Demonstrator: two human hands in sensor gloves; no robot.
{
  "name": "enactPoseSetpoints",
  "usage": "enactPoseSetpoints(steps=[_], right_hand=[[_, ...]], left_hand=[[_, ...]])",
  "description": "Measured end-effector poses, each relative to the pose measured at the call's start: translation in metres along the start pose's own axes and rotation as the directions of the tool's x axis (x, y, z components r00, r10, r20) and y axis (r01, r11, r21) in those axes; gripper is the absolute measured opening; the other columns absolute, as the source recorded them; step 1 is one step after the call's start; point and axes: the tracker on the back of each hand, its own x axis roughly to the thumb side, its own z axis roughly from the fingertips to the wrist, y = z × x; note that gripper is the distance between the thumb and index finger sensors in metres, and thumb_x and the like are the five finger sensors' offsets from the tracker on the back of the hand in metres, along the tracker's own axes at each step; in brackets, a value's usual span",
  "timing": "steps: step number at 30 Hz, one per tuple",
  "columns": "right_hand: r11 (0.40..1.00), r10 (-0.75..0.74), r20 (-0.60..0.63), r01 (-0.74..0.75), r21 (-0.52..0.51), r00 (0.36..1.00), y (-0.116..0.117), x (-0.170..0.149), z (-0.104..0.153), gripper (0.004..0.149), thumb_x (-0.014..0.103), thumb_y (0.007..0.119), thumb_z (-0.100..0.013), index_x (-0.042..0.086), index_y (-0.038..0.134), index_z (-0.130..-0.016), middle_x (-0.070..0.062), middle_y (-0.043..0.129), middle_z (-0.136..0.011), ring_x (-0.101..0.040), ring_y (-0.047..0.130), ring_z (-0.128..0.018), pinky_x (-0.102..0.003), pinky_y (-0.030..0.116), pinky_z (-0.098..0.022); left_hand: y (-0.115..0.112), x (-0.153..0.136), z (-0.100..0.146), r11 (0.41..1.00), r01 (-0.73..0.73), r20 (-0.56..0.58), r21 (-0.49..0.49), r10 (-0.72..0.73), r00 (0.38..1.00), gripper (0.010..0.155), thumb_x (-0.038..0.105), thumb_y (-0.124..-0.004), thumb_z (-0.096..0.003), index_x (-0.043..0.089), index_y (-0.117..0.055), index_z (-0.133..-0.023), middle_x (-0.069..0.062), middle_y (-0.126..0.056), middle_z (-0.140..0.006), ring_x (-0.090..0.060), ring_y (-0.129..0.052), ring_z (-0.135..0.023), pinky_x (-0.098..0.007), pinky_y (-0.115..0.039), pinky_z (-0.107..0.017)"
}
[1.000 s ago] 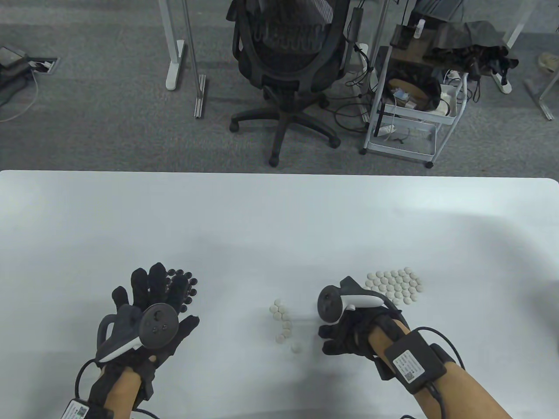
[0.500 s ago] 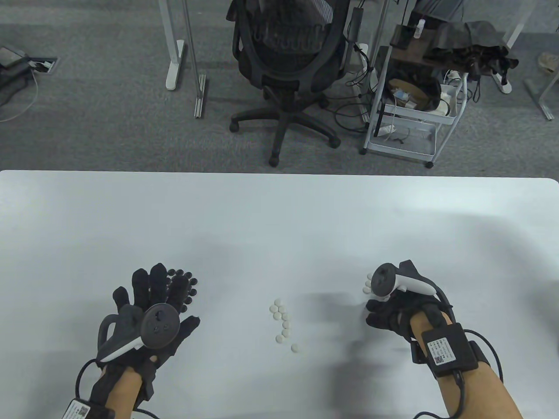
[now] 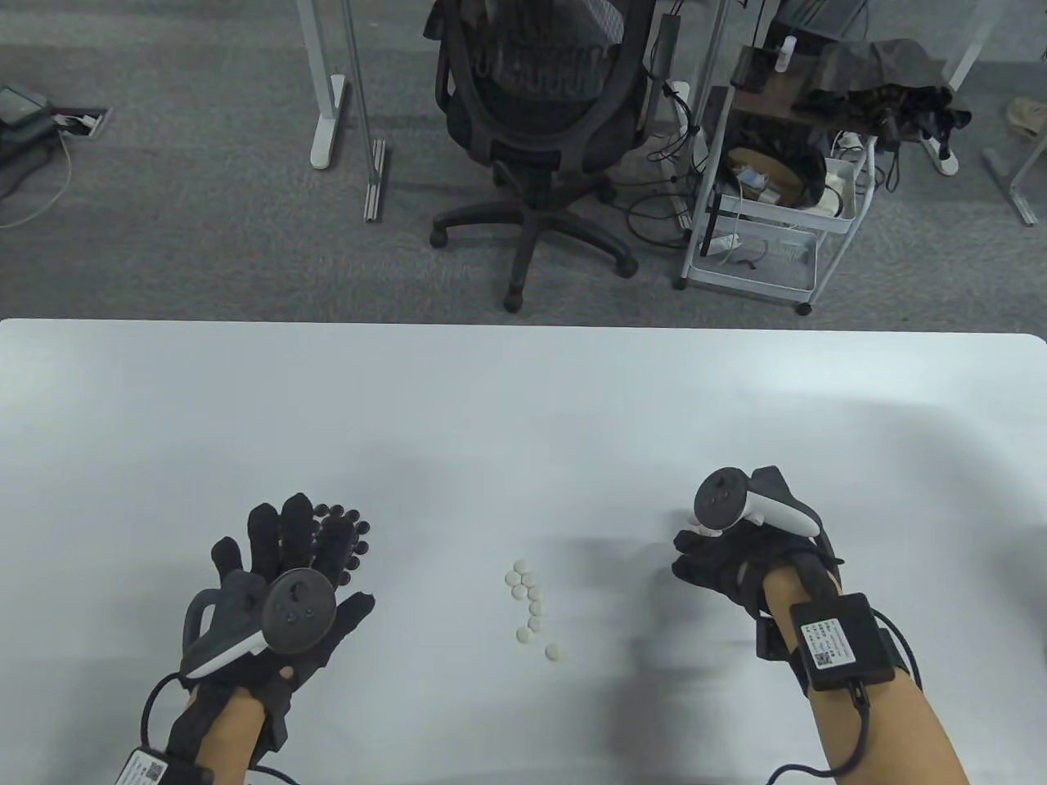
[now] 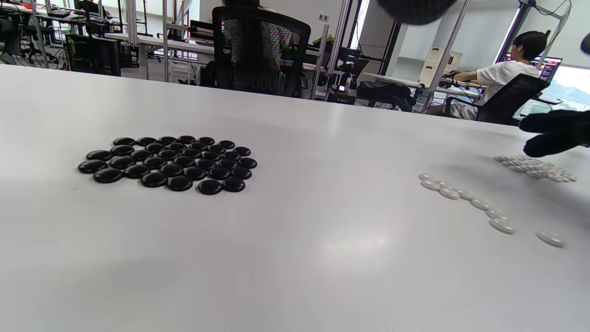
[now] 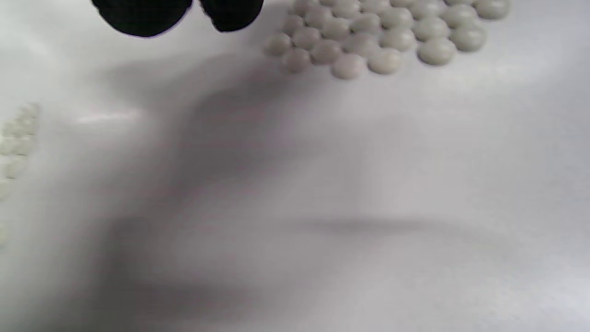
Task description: Go stone sorting task
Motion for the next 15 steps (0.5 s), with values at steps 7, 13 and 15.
enactPoseSetpoints(steps=[7, 13, 15], right_hand=[[0.983, 0.159, 0.149, -0.171, 0.065, 0.976, 0.012, 0.063, 0.018, 0.059, 0.050, 0.057, -0.056, 0.024, 0.058, -0.109, -0.024, -0.004, -0.108, -0.055, -0.013, -0.087, -0.082, 0.006, -0.055], [0.939, 0.280, 0.271, -0.322, 0.125, 0.921, 0.048, 0.110, 0.019, 0.061, 0.051, 0.057, -0.056, 0.024, 0.054, -0.110, -0.024, -0.004, -0.108, -0.055, -0.011, -0.087, -0.082, 0.007, -0.055], [0.925, 0.304, 0.295, -0.355, 0.138, 0.906, 0.058, 0.120, 0.018, 0.062, 0.051, 0.057, -0.056, 0.025, 0.048, -0.111, -0.025, -0.005, -0.108, -0.055, -0.011, -0.087, -0.082, 0.007, -0.055]], left_hand=[[0.000, 0.000, 0.000, 1.000, 0.006, -0.005, 0.003, -0.006, 1.000, 0.076, 0.051, -0.049, -0.0635, 0.012, -0.015, -0.119, -0.036, 0.013, -0.113, -0.062, 0.014, -0.092, -0.085, -0.002, -0.055], [0.000, 0.001, 0.001, 1.000, 0.010, 0.001, 0.006, -0.010, 1.000, 0.076, 0.051, -0.049, -0.0636, 0.012, -0.015, -0.119, -0.036, 0.013, -0.113, -0.062, 0.014, -0.093, -0.085, -0.002, -0.055], [0.000, 0.001, 0.001, 1.000, 0.010, 0.001, 0.009, -0.010, 1.000, 0.076, 0.051, -0.049, -0.0636, 0.012, -0.014, -0.119, -0.036, 0.013, -0.113, -0.062, 0.014, -0.092, -0.085, -0.002, -0.055]])
